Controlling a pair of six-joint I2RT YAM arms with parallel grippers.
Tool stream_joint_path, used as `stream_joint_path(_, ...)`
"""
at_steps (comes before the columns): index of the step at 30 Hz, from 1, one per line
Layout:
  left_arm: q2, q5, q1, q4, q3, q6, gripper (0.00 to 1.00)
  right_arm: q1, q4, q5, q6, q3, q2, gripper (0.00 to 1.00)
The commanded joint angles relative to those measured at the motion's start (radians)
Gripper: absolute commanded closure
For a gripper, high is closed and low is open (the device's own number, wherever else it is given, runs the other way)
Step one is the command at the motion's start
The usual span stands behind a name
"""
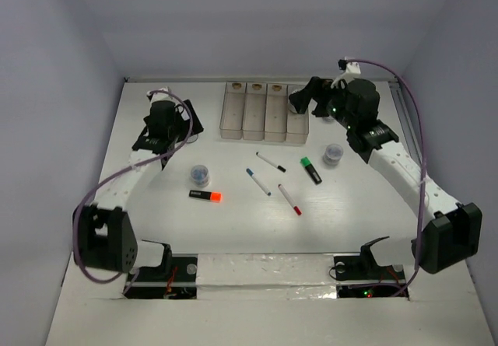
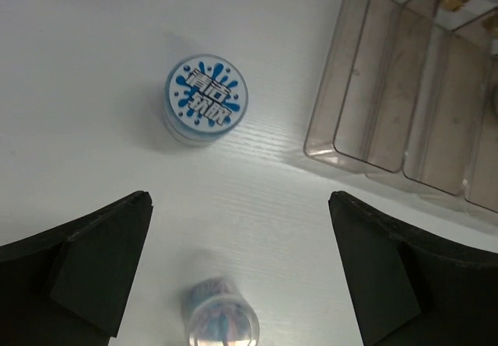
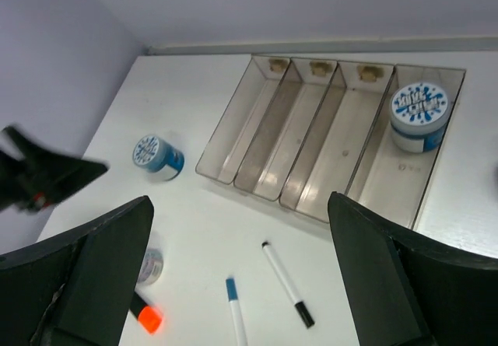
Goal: Sort the stationery into containers
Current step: Pick up the stationery from the center of the board.
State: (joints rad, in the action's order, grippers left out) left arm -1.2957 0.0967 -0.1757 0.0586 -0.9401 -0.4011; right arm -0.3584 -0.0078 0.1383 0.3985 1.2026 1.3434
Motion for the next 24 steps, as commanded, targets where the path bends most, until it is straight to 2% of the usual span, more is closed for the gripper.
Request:
stream_joint_path(1,-0.134,0.067,0.008,0.009,-0.133,0.053,0.02,-0.013,0.046,0.023,0.019,-0.058,-0.09,0.0)
stream_joint_path(4,-0.278,0.176,-0.002,0.044,-0.23,0.097,0.03,-0.013,0.032,0.046,0.022,-0.09,-0.127,0.0)
stream_joint_path(8,-0.411,0.163,-0.002,0.04,-0.284,0.157,0.06,-0.022,0.016,0.061,0.007,-0.129,-0.18,0.0)
stream_joint_path(15,-0.502,0.176,-0.002,0.02,-0.324,0.199,0.13,-0.022,0.011,0.061,-0.003,-0.146,-0.202,0.0)
stream_joint_path(20,-0.522,0.189,-0.002,-0.005,-0.342,0.209,0.23,-0.022,0.011,0.072,-0.007,-0.149,-0.185,0.0)
stream_joint_path(24,-0.559,0.169,-0.002,-0.008,-0.354,0.206,0.27,-0.022,0.011,0.078,-0.003,-0.147,-0.178,0.0)
